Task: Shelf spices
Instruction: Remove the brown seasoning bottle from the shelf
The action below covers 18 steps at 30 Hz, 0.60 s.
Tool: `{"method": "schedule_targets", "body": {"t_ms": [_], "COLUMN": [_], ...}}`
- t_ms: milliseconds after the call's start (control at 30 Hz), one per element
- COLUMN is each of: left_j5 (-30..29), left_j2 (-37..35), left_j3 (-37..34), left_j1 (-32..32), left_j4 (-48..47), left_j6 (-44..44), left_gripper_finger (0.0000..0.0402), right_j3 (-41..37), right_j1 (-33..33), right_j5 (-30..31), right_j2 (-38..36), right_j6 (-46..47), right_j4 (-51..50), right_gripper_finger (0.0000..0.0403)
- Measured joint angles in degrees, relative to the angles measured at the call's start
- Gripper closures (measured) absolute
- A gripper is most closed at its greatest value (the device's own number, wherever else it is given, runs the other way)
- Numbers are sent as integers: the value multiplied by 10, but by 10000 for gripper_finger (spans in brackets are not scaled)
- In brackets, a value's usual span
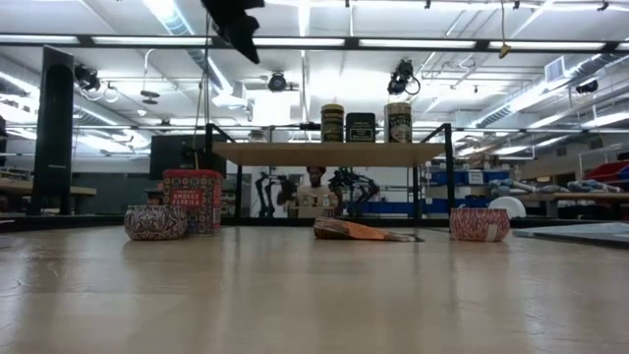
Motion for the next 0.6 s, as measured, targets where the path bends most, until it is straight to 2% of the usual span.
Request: {"method": "schedule_targets", "body": {"t_ms": [133, 333, 467, 600], "left_j5": [34, 55, 85, 111], "left_j2": [38, 151, 216, 234], "left_j3": [69, 179, 250, 262], "left_j1": [33, 40, 40, 42], "left_j4": [-92, -229, -258, -256], "left_j6": [2, 16, 12, 11], "left_gripper_finger": [219, 219, 219, 214], "right_j3": [0, 0, 0, 0], "right_j1": [0, 0, 0, 0], "right_j5": [0, -4, -4, -4], "right_j2": [0, 0, 0, 0], "right_j6": [-3, -6, -9, -10], "right_j4": [2, 10, 12, 11], "right_gripper_finger": [230, 230, 230, 230]}}
